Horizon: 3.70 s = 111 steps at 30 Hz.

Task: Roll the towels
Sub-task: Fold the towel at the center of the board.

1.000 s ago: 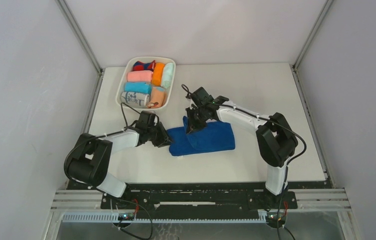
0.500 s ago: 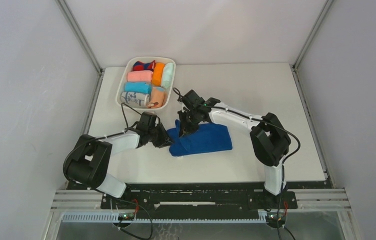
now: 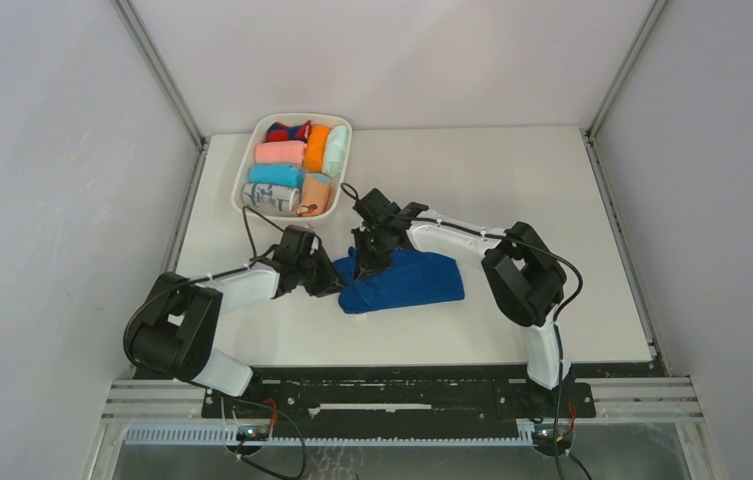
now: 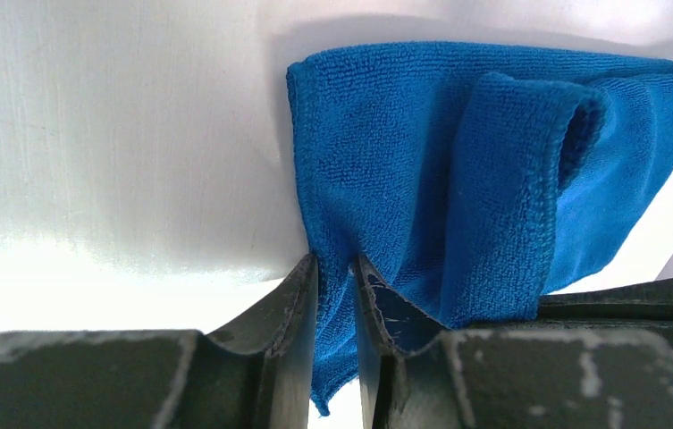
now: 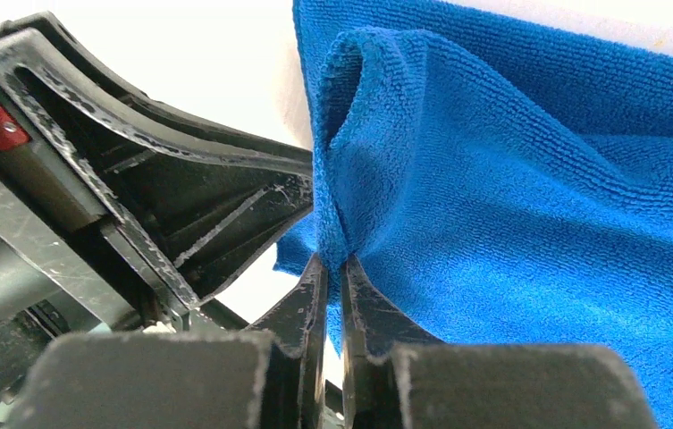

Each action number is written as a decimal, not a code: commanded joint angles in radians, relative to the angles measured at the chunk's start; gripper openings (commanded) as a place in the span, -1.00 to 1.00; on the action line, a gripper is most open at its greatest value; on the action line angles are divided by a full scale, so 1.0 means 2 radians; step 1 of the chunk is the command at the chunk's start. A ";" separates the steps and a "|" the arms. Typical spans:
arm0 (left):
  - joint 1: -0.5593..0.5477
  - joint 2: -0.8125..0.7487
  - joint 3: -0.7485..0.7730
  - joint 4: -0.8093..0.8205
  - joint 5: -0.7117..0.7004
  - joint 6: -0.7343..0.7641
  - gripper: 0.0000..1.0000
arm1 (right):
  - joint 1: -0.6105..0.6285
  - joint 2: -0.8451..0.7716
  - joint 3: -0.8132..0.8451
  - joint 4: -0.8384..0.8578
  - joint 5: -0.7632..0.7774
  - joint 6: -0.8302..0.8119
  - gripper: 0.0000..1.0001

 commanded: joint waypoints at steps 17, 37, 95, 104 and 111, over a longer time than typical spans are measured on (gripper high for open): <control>-0.012 -0.021 -0.016 -0.035 -0.042 -0.002 -0.47 | 0.008 0.017 0.019 0.061 -0.037 0.041 -0.67; 0.003 -0.228 0.004 -0.192 -0.134 0.008 0.03 | -0.079 -0.197 -0.193 0.152 -0.079 -0.010 -0.09; 0.007 -0.258 -0.027 -0.049 -0.037 -0.027 0.25 | -0.303 -0.210 -0.445 0.548 -0.302 0.116 0.03; 0.008 -0.059 0.070 0.019 -0.006 -0.004 0.00 | -0.306 -0.109 -0.386 0.596 -0.288 0.144 0.01; 0.062 0.024 0.025 0.060 -0.008 -0.017 -0.19 | -0.333 -0.005 -0.379 0.628 -0.268 0.152 -0.01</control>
